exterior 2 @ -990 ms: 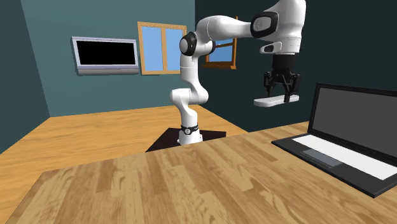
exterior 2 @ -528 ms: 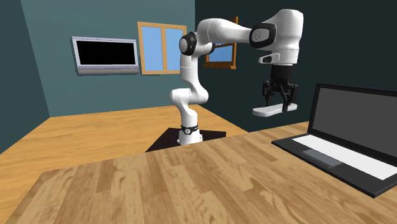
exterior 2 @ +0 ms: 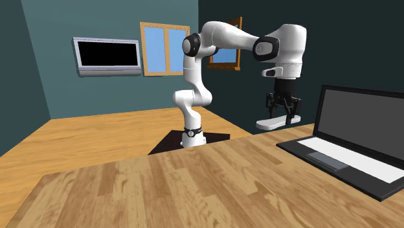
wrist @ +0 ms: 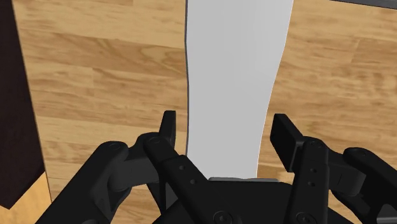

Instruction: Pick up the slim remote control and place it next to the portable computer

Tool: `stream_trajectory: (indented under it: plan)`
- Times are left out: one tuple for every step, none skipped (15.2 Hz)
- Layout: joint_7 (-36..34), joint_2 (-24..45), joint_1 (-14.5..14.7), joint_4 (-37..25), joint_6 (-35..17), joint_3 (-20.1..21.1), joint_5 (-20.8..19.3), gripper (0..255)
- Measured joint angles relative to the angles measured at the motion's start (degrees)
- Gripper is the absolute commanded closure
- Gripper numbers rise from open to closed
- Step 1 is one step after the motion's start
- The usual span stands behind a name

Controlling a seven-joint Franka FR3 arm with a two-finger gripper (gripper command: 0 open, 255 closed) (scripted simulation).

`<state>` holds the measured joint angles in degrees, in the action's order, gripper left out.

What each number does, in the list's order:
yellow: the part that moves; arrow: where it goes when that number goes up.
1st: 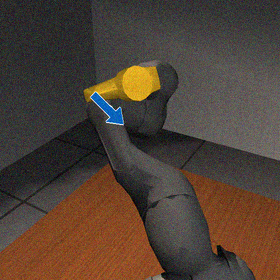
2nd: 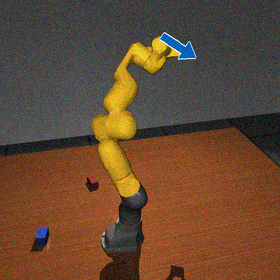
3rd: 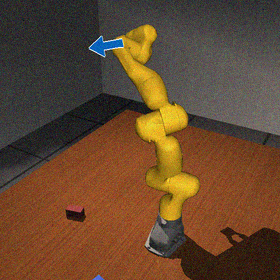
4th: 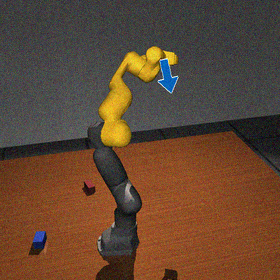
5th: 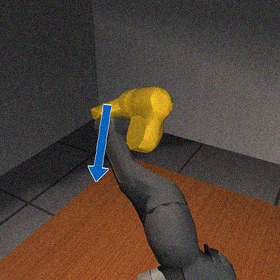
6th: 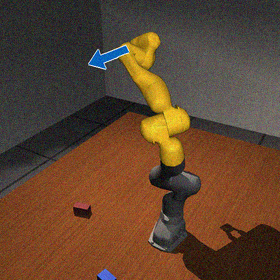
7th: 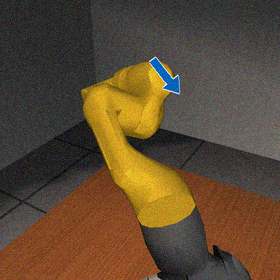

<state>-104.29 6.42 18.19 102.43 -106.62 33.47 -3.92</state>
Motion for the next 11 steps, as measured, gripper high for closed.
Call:
stream_trajectory:
  plan:
    - [0.0,0.1,0.0,0.6,-0.7,0.0,-0.1,255]
    - [-0.1,0.2,0.0,1.3,-1.4,0.0,-0.1,255]
    - [-0.1,0.4,0.0,1.9,-2.2,-0.1,-0.3,255]
    - [-0.2,0.6,0.0,2.2,-2.8,-0.1,-0.4,255]
    - [-0.3,0.7,0.0,2.8,-3.4,-0.1,-0.5,255]
    - [-0.4,0.9,0.1,3.6,-4.3,-0.1,-0.6,255]
    - [-0.6,1.2,0.1,3.9,-4.9,-0.1,-0.8,255]
    - [-0.7,1.2,0.1,4.7,-5.6,-0.1,-0.8,255]
    - [-0.8,1.4,0.2,5.2,-6.3,-0.1,-1.0,255]
    - [-0.8,1.5,0.1,5.8,-7.0,-0.2,-1.1,255]
    - [-1.0,2.0,0.2,6.2,-7.8,-0.2,-1.4,255]
